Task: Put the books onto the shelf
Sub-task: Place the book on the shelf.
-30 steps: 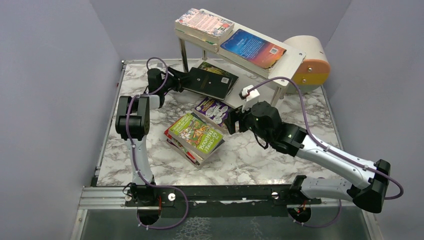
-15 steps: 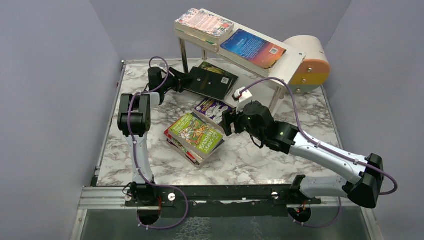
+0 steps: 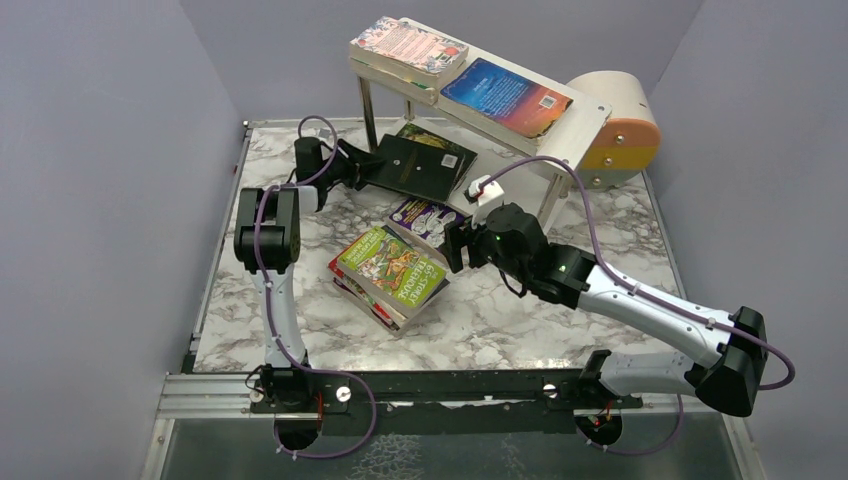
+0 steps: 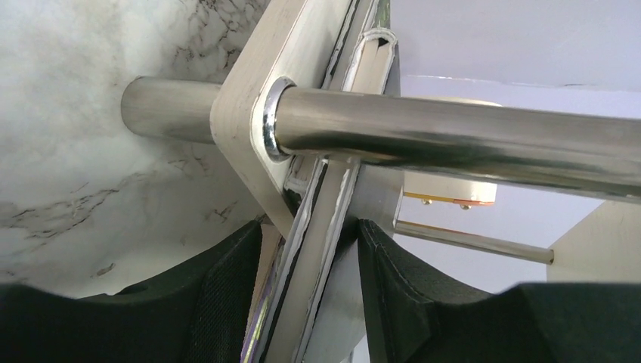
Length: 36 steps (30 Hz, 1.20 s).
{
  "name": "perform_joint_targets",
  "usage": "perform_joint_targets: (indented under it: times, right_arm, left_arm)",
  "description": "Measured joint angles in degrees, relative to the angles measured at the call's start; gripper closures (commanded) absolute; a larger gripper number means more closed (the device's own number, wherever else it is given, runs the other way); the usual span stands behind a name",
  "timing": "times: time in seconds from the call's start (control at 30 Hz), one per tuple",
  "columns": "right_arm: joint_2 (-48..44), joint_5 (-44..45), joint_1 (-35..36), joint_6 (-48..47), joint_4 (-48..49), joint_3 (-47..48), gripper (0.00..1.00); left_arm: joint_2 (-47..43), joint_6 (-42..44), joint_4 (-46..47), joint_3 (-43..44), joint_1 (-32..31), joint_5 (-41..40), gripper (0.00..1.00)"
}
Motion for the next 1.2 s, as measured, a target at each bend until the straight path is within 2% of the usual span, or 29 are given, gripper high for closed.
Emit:
perform_joint_targets:
  times: [0.27,0.47,0.53,0.63,0.67,0.9,1.2]
  right_arm:
    - [0.02,-0.46,0.0,0.33,0.37,-0.35,0.25]
    - [0.07,-0.85,0.0,0.44,0.42,-0.39,0.25]
    - [0.07,-0.87,0.0,0.52,0.46,-0.39,0.25]
    - [0.07,-0.87,0.0,0.55,0.5,-0.46,0.25]
    - [0.07,-0.87,0.0,0.57,0.52,-0.48,0.25]
    - [0.07,-0.87,0.0,0.57,0.83,-0.87,0.25]
    - [-0.28,-0.83,0.0,0.61,0.96,-2.03,0.25]
  left_arm:
    - [-4.04,2.49,-0.11,-5.9,1.53,-0.11,0.57]
    - [-5.53,4.0,-1.22,-7.1,3.13,-0.31,0.59]
    - [-5.73,4.11,-1.42,-7.1,3.21,-0.37,0.65]
    - [-6.12,3.87,-1.31,-7.1,3.23,-0.35,0.95]
    - [-6.29,3.48,-0.5,-7.08,3.32,-0.11,1.0]
    - [-8.87,0.07,4.22,-7.43,2.84,0.35,1.0]
    - [-9.33,-6.12,11.69,-13.94,0.61,-4.59,1.0]
